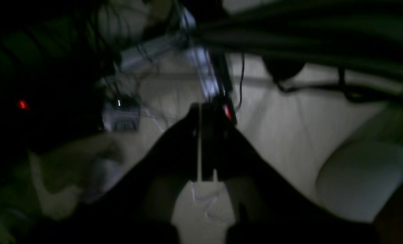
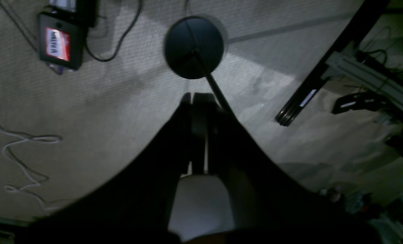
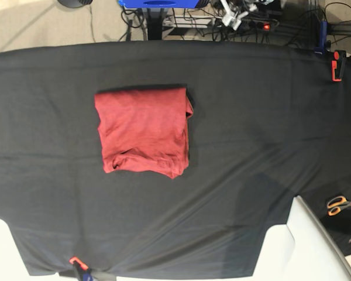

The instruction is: Fold the T-shirt properly

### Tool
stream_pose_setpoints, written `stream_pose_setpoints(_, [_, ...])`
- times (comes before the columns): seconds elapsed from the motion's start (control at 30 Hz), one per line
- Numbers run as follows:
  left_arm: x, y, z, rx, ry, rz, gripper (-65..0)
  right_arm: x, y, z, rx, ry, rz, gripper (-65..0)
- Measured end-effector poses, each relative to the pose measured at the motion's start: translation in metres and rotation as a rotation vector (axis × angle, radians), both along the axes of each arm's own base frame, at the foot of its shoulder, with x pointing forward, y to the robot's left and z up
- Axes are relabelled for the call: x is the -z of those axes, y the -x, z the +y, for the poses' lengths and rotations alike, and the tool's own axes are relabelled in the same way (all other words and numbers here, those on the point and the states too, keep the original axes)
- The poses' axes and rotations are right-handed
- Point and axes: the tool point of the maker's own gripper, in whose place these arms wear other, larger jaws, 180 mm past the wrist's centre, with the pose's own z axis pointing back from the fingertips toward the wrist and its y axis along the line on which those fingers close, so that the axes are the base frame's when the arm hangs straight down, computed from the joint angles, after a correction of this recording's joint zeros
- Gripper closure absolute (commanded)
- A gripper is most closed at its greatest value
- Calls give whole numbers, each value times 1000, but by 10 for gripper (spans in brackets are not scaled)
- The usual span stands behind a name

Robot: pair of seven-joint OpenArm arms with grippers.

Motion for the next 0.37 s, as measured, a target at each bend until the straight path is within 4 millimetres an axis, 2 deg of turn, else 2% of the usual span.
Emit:
stream_pose_setpoints(0.07, [0,-2,0,-1,2,-6,0,1,-13,3,69,-6,-40,-8])
stream_pose_setpoints(0.17, [1,6,3,-4,-8,22,0,1,-28,-5,192,14,-86,-8])
stream_pose_setpoints(0.27, [3,9,7,-6,-17,41,0,-1,-22,-15,262,40,-83,-8])
stream_pose_setpoints(0.37, [3,1,6,-7,-16,28,0,-2,-13,-19,278,51,-67,-8])
